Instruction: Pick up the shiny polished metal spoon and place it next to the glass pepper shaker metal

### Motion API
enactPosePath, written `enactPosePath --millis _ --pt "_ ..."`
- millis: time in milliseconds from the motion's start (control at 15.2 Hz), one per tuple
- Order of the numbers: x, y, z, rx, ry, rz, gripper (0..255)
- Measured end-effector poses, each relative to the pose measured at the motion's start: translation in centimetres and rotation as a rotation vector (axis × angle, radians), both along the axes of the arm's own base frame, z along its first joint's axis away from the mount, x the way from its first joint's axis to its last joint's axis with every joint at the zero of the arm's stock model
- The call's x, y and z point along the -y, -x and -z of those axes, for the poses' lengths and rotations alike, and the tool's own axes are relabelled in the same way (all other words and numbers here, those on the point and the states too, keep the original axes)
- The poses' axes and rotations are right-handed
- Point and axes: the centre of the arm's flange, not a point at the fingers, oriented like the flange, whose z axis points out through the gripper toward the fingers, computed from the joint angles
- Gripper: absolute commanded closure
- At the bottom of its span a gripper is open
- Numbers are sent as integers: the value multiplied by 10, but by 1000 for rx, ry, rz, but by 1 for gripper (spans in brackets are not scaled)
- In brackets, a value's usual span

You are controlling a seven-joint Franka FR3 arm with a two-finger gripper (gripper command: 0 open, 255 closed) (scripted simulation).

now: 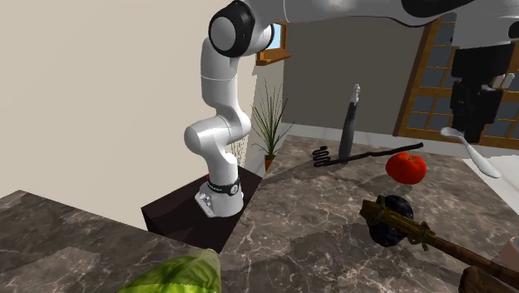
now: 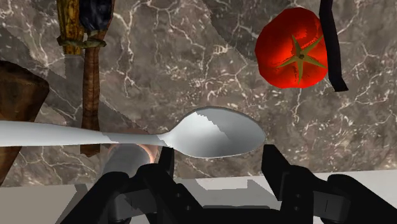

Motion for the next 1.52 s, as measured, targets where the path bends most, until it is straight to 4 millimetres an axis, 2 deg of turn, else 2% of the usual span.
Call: enactPosePath --millis 1518 --pt "0 -2 121 0 0 0 255"
